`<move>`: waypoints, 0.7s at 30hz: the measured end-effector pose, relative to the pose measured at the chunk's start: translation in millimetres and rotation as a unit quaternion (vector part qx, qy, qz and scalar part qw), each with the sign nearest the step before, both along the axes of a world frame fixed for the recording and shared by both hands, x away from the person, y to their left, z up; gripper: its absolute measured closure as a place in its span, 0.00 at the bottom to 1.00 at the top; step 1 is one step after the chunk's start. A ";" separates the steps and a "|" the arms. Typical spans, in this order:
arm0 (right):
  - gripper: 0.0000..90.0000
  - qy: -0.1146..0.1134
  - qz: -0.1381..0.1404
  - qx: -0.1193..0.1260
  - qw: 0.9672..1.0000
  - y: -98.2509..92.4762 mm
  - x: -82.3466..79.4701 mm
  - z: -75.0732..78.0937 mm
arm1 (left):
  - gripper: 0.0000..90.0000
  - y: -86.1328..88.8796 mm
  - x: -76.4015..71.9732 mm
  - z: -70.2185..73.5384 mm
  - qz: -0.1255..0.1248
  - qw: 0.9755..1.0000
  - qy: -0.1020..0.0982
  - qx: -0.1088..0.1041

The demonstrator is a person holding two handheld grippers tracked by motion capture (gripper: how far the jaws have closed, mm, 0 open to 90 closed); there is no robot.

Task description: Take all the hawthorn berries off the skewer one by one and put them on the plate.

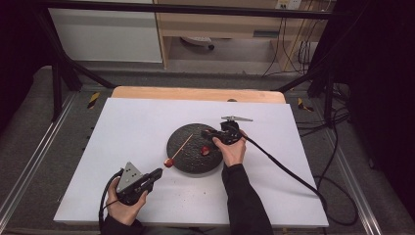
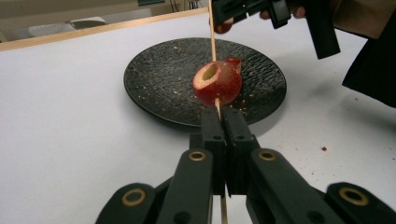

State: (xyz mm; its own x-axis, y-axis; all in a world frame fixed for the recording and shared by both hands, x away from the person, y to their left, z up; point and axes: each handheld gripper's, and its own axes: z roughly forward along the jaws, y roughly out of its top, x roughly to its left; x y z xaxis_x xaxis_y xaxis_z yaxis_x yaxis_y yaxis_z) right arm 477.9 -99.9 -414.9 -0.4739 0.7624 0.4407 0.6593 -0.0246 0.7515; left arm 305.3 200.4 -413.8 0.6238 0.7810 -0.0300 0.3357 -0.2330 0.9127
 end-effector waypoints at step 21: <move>0.61 0.018 -0.003 -0.039 0.999 3.9 2.4 -26.6 | 0.98 -0.5 0.5 -1.0 -0.001 1.000 0.003 0.001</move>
State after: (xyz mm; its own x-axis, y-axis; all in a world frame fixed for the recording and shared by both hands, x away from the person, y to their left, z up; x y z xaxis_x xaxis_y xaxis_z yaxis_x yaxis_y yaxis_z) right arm 480.3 -96.0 -441.5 -0.4539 0.7985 0.3954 0.6853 0.0292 0.7277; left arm 305.8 199.9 -414.8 0.6245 0.7804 -0.0318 0.3413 -0.2360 0.9098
